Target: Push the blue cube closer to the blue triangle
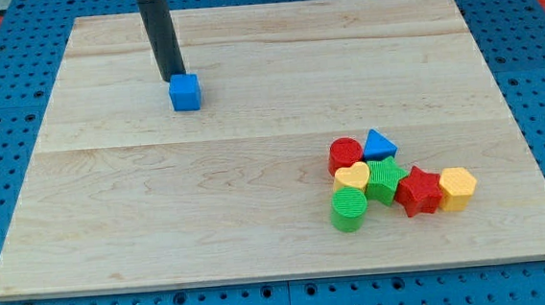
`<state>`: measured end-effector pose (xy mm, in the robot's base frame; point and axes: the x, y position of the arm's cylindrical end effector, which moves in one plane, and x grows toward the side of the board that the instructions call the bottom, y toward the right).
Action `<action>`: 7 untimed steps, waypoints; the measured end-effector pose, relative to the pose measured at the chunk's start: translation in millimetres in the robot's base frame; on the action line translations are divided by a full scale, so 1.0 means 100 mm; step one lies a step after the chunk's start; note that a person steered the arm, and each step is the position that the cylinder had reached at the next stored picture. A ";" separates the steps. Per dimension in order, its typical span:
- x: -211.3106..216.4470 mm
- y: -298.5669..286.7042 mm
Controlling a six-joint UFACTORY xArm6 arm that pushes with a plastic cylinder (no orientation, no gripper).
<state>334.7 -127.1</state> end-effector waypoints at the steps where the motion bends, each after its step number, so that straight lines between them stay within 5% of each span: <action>1: 0.20 0.03; 5: 1.04 0.35; 7: 0.72 0.62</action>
<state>406.9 -64.6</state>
